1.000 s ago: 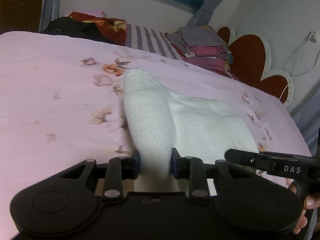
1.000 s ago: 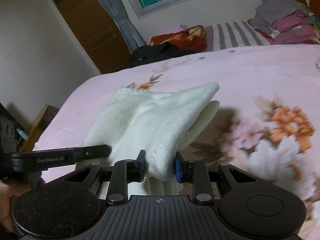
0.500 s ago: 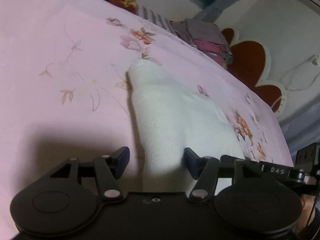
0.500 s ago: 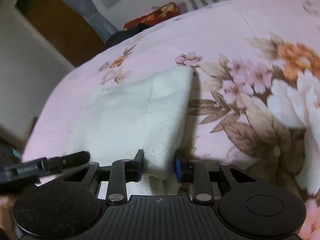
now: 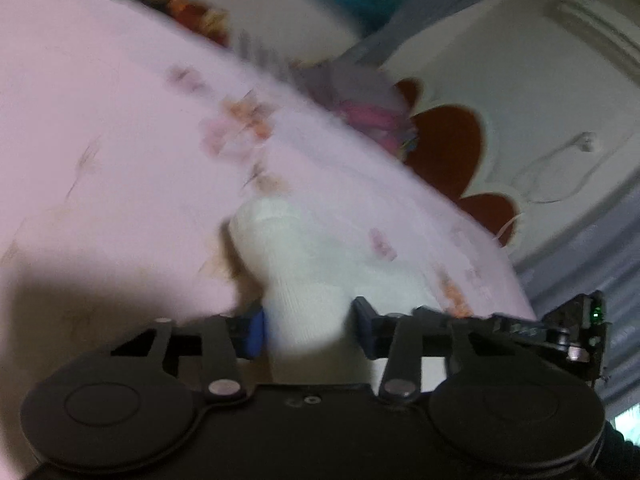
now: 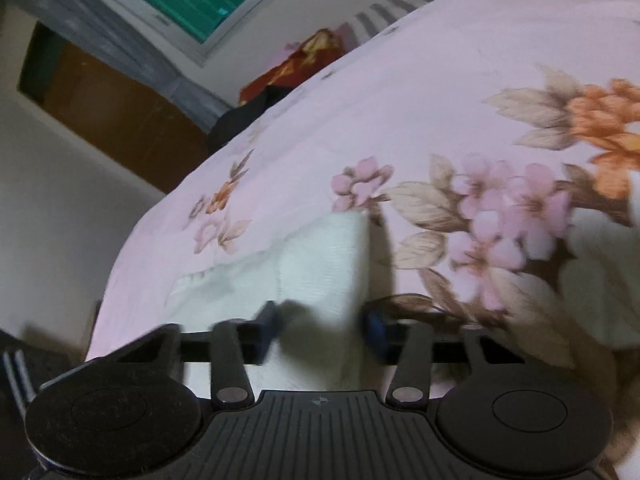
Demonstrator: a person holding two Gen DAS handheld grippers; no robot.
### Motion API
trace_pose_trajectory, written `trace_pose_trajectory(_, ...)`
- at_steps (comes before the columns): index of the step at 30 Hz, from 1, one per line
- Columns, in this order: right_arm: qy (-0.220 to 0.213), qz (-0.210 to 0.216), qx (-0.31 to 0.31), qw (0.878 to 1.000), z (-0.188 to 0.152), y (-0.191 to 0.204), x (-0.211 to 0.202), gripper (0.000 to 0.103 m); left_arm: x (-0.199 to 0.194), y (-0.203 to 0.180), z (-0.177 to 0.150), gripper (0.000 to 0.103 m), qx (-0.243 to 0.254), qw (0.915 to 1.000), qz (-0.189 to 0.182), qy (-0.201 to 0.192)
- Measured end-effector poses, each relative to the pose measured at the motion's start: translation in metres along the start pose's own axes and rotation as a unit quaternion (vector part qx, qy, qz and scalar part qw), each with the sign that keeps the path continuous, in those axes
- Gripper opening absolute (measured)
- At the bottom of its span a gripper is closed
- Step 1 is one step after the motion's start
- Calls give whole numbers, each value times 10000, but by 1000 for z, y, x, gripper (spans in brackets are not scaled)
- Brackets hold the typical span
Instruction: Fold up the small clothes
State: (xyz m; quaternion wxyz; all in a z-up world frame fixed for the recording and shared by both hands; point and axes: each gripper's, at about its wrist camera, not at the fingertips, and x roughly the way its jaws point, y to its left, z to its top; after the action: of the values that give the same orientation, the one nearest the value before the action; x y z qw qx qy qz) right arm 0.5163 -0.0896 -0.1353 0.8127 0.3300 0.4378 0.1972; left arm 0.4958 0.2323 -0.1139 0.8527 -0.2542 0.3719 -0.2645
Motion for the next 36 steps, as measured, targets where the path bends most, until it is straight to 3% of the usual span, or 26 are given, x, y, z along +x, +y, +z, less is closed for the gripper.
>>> trace_pose_trajectory(1,-69,69,-135,9999,0,3,0,22,-6,-2,-1,35,150,9995,-110,-251)
trace_pose_trajectory(2,-243,165,-391,9988,0,8,-5,21,-10,-5,-3,35,305,9984,-87,-468)
trace_pose_trajectory(4,-584,180,-1009,9930,-7,20,-14,21,-4,-9,-6,37,674,9953,575,-384)
trace_pose_trajectory(5,-622,-67,-1261,9900,-12,23,-13,21,3,-10,-8,43,956,9909,924,-197)
trace_pose_trajectory(6,-557,-461,-1433,9870,-15,24,-5,22,6,-13,-9,60,1166,9865,1137,-186)
trace_pose_trajectory(7,-480,-695,-1499,9851,-16,22,3,30,5,-18,-7,77,1310,9803,1465,-171)
trace_pose_trajectory(8,-544,-799,-1477,9843,-15,21,4,44,2,-24,-4,80,1390,9748,1740,-152)
trace_pose_trajectory(9,-578,-978,-1438,9831,-12,23,4,48,-5,-29,-1,77,1458,9712,1871,-236)
trace_pose_trajectory(10,-621,-1151,-1388,9816,-10,26,2,50,-17,-36,-1,67,1551,9668,1984,-428)
trace_pose_trajectory(11,-772,-1279,-1397,9789,-9,32,-5,49,-28,-43,-1,62,1643,9650,1971,-550)
trace_pose_trajectory(12,-1009,-1332,-1501,9745,-11,39,-15,47,-37,-51,-2,48,1678,9686,1751,-550)
trace_pose_trajectory(14,-1035,-1011,-1649,9757,-13,53,-29,29,-37,-66,-7,42,1922,9689,1522,-334)
trace_pose_trajectory(16,-851,-1077,-2130,9674,-22,70,-26,26,-24,-80,-16,35,2181,9643,1498,-39)
trace_pose_trajectory(18,-452,-1314,-2565,9565,-33,80,-9,16,-7,-81,-26,38,2325,9588,1581,393)
trace_pose_trajectory(19,-308,-1576,-2753,9478,-38,80,1,16,-2,-82,-32,38,2450,9538,1687,413)
trace_pose_trajectory(20,-324,-1880,-2896,9379,-41,78,8,16,-2,-81,-34,38,2400,9556,1669,363)
trace_pose_trajectory(22,-412,-2095,-2896,9330,-40,71,10,16,-10,-80,-32,34,2207,9604,1663,348)
trace_pose_trajectory(25,-521,-2116,-2845,9336,-40,78,-10,16,-37,-95,-39,32,2282,9637,1385,85)
trace_pose_trajectory(28,-626,-1568,-3066,9367,-61,94,-39,16,-48,-98,-63,33,2175,9664,1363,142)
trace_pose_trajectory(30,-347,-1354,-3419,9293,-81,100,-39,16,-41,-98,-76,32,2220,9618,1596,162)
trace_pose_trajectory(32,-98,-1768,-3740,9104,-99,93,-27,16,-44,-100,-79,31,2042,9650,1646,26)
trace_pose_trajectory(33,-120,-1849,-3671,9116,-101,87,-24,17,-48,-104,-78,31,1992,9648,1717,-13)
trace_pose_trajectory(35,-183,-1811,-3216,9292,-96,79,-33,17,-59,-111,-83,31,1917,9640,1839,-127)
trace_pose_trajectory(36,-241,-1901,-3168,9289,-95,81,-38,17,-63,-113,-86,31,1863,9644,1874,-120)
